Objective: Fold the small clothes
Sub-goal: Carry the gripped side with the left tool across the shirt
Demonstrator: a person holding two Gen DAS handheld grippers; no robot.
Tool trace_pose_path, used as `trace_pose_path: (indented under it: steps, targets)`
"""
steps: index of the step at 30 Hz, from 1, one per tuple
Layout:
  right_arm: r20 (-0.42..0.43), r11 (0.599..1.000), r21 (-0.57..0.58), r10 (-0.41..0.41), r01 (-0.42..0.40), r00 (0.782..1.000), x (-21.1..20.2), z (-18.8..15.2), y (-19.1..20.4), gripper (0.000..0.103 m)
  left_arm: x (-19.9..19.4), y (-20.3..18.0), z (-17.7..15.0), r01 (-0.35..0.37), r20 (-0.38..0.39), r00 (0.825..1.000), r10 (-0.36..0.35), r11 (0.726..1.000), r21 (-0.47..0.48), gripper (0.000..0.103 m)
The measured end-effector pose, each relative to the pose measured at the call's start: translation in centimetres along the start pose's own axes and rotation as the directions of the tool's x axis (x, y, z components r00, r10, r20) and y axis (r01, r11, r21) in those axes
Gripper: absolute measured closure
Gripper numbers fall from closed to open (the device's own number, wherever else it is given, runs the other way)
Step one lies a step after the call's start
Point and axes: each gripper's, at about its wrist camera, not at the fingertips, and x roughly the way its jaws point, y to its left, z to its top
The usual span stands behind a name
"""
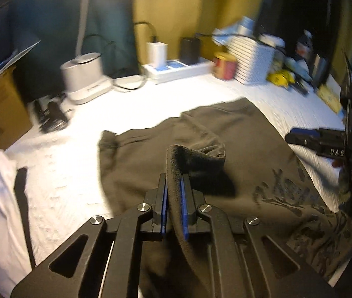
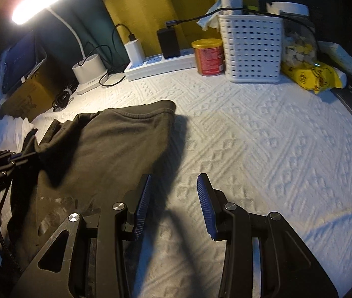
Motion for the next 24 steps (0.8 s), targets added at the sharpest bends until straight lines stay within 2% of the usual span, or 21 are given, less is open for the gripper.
trace_pose_path:
  steps: [5,13,16,17,18,19,20,21,24]
  targets:
    - [0.001,1.0,0.009,0.017,-0.017,1.0,1.5,1.9,-0.1,0.062,-0.2,2.0,-1.1,0.04,0.018,0.999,-0.038,0.995,-0.09,0.096]
    - [-0.039,0.998,0.001,0.068,-0.068,0.997,5.5,4.7,0.7,0.062,-0.2,3.6,-2.5,0.083,-0.004,0.996,-0.084,0.987,-0.134,0.096]
    - [-0.035,0.997,-0.024,0.07,-0.071,0.997,6.4,5.2,1.3,0.062,0.1,3.6,-2.0,0.071,-0.011,0.997,-0.072,0.991,-0.114,0.093]
    - [-0.035,0.997,-0.03,0.072,-0.073,0.997,6.6,5.4,1.5,0.065,0.2,3.5,-1.5,0.063,-0.007,0.998,-0.064,0.992,-0.109,0.089]
    - [-0.031,0.997,-0.034,0.07,-0.071,0.997,6.8,5.6,1.6,0.07,0.2,3.5,-1.3,0.055,0.001,0.998,-0.056,0.993,-0.102,0.076]
    - [-0.03,0.997,-0.04,0.068,-0.069,0.997,7.0,5.7,1.7,0.083,0.2,3.4,-0.9,0.046,0.013,0.999,-0.045,0.995,-0.093,0.065]
    - [-0.027,0.997,-0.048,0.066,-0.067,0.997,7.1,5.9,1.8,0.086,0.3,3.3,-0.5,0.048,0.028,0.999,-0.046,0.995,-0.09,0.044]
    - [-0.023,0.996,-0.056,0.069,-0.07,0.997,7.2,6.0,1.9,0.088,0.3,3.4,-0.3,0.057,0.042,0.998,-0.054,0.994,-0.088,0.037]
    - [-0.018,0.994,-0.087,0.067,-0.068,0.998,7.2,6.2,2.3,0.09,1.2,3.2,0.7,0.062,0.055,0.997,-0.059,0.997,-0.048,0.037]
